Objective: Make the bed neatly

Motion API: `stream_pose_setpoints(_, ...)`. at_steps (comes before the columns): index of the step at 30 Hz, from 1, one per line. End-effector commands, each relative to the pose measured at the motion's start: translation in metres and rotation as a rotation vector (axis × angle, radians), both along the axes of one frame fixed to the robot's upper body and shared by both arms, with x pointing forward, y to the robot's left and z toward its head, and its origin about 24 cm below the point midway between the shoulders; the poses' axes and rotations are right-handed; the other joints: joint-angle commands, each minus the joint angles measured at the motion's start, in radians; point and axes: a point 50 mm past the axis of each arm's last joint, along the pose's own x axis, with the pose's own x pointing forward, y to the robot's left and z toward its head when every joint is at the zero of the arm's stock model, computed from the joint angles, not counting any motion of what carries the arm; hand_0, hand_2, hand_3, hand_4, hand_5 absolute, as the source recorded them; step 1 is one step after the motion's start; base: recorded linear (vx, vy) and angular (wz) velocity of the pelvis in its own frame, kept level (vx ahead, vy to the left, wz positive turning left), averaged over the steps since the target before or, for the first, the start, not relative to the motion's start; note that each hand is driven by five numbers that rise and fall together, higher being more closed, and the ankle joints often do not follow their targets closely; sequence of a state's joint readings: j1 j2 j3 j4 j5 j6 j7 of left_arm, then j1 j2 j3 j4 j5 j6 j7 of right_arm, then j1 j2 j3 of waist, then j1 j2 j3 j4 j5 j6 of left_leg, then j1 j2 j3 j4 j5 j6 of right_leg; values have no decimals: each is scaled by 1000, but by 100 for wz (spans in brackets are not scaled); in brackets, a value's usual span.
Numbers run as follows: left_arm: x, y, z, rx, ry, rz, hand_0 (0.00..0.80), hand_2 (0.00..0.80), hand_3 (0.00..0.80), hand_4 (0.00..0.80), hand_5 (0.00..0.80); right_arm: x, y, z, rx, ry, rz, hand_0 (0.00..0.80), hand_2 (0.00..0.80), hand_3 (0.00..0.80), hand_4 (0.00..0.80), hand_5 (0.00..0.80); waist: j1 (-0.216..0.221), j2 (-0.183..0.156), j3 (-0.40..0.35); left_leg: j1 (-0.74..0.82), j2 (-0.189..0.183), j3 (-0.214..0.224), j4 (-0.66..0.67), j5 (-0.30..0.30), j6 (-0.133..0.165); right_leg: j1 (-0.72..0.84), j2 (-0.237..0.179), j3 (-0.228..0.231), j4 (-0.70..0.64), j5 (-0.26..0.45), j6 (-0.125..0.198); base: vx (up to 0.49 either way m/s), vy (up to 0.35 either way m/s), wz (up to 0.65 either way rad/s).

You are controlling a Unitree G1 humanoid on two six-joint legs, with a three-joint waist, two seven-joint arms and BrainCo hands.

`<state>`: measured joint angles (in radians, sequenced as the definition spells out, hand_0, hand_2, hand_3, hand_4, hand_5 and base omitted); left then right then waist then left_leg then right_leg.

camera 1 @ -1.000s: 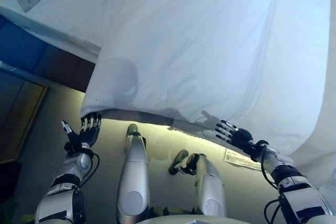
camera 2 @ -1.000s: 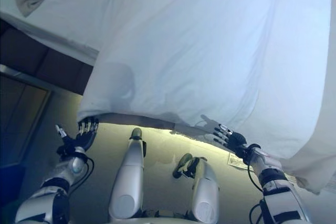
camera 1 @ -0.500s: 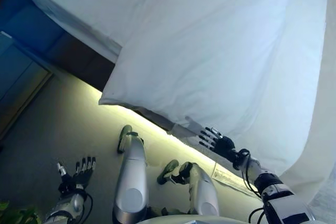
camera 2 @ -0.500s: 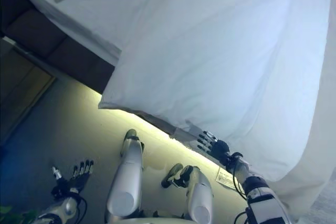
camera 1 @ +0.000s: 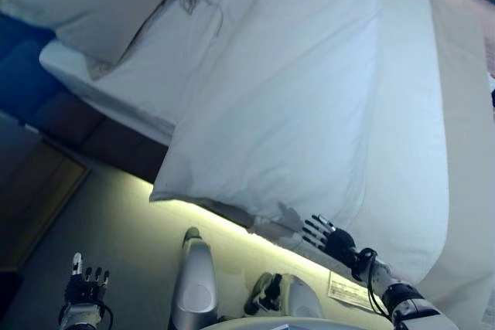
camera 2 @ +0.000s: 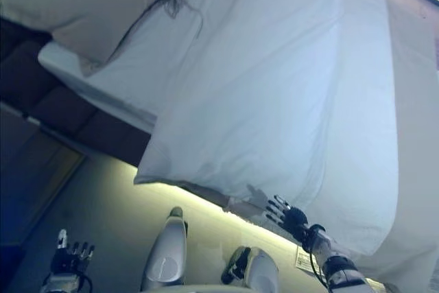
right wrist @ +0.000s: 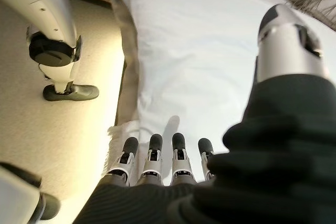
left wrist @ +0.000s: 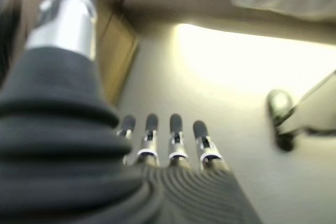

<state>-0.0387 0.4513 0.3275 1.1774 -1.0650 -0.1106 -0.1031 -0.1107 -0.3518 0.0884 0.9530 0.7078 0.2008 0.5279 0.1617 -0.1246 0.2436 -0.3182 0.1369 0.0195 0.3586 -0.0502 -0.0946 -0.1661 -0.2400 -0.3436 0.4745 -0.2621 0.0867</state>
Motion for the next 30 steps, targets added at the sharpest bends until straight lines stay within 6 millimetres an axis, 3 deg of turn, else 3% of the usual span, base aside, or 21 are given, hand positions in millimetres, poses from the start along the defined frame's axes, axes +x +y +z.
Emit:
stream_pose_setpoints(1,11,-2,4,119,55,-66,0,0,0,0,0,-3,-23,2,-88,8,-17,0,0,0,0,0,-23,42,-34,164,-8,38,-172,35,4,35,-35,64,-261,279,73,141,-55,-27)
stream_pose_setpoints(6,11,-13,-2,183,143,-188,0,0,0,0,0,-29,-33,-9,-95,69,-117,0,0,0,0,0,-57,78,-118,277,-21,83,-345,96,-8,135,-1,53,-417,317,66,150,-76,-22)
stream_pose_setpoints(9,3,-11,-4,298,305,-324,0,0,0,0,0,-46,-35,-16,-48,95,-278,0,0,0,0,0,-90,95,-162,326,-29,107,-420,113,-11,176,23,66,-502,347,60,119,-107,-25)
stream_pose_setpoints(14,2,-13,-6,387,414,-466,0,0,0,0,0,-80,-40,-31,-14,189,-538,0,0,0,0,0,-130,127,-196,344,-40,140,-446,103,-10,198,47,72,-562,361,54,42,-62,-21)
stream_pose_setpoints(21,4,-57,-29,384,506,-708,0,0,0,0,0,-126,-35,-49,-112,452,-654,0,0,0,0,0,-156,151,-219,371,-38,166,-446,89,-2,220,69,89,-562,337,33,21,-30,-11)
stream_pose_setpoints(26,1,-86,-43,268,501,-824,0,0,0,0,0,-126,-24,-52,-101,483,-596,0,0,0,0,0,-158,155,-224,399,-32,169,-446,83,1,246,80,99,-562,324,21,33,-44,-16)
stream_pose_setpoints(30,-17,-101,-54,136,512,-799,0,0,0,0,0,-125,-14,-55,-91,479,-553,0,0,0,0,0,-159,151,-227,414,-25,170,-446,81,4,257,84,104,-562,322,20,8,-51,-10)
